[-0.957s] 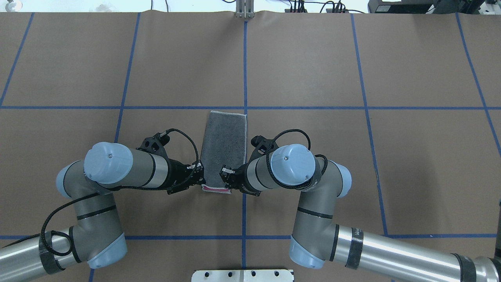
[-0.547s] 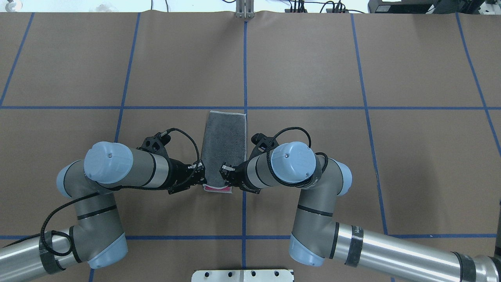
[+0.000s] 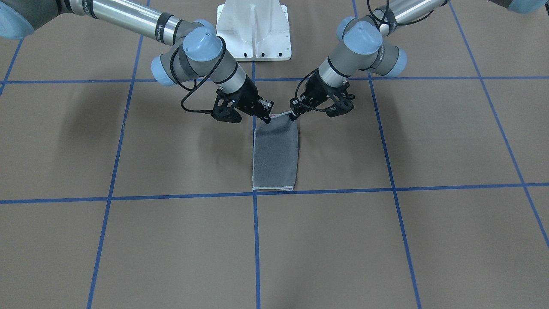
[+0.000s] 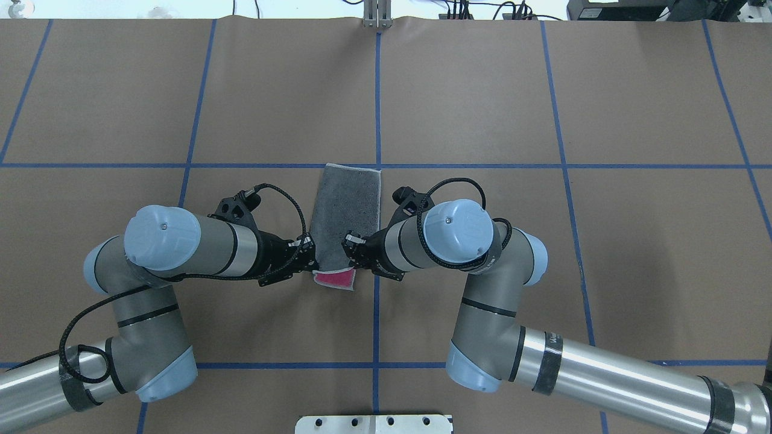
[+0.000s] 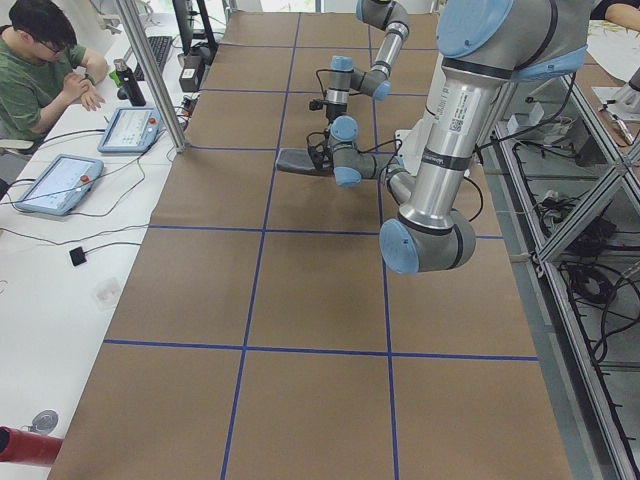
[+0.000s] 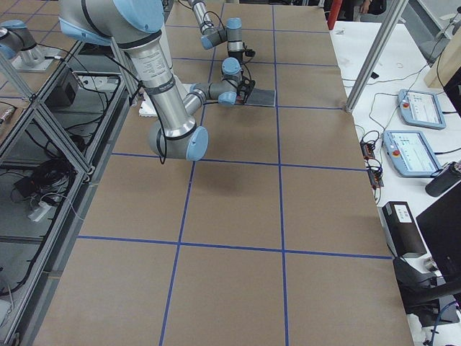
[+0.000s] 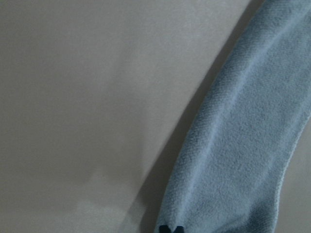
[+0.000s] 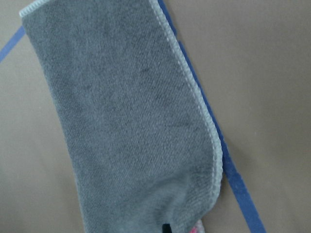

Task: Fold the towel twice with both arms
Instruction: 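Lift the towel's near end with both grippers and fold it away from the robot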

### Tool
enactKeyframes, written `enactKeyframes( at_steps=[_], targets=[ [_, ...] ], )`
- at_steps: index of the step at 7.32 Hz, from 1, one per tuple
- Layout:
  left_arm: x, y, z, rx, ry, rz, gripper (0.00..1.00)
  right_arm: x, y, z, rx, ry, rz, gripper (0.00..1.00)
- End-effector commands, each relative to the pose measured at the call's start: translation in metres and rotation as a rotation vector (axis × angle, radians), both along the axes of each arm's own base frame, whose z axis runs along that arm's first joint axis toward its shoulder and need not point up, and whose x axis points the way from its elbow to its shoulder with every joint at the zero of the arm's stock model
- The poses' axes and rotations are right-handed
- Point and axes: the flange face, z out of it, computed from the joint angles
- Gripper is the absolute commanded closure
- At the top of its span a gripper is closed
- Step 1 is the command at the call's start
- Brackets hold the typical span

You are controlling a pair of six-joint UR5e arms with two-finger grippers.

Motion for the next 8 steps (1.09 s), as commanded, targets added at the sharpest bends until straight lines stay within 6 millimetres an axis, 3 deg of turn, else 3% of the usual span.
enactKeyframes(
  at_steps=[1, 2, 4, 6, 8],
  targets=[
    [-0.007, -0.015, -0.005, 0.001, 0.002, -0.028, 1.00, 0.011, -0.016, -0.007, 0.003, -0.011, 0.026, 1.00],
    [-0.003, -0.024, -0.020, -0.002, -0.008, -0.037, 1.00, 0.015, -0.023, -0.019, -0.009, -0.029, 0.042, 1.00],
    [0.012, -0.052, -0.056, -0.009, -0.016, -0.067, 1.00, 0.020, -0.030, -0.022, -0.016, -0.035, 0.057, 1.00],
    [-0.004, -0.088, -0.051, -0.017, -0.031, -0.117, 1.00, 0.021, -0.031, -0.022, -0.015, -0.035, 0.060, 1.00],
    [-0.009, -0.097, -0.043, -0.034, -0.039, -0.105, 1.00, 0.020, -0.030, -0.020, -0.016, -0.030, 0.058, 1.00]
  ],
)
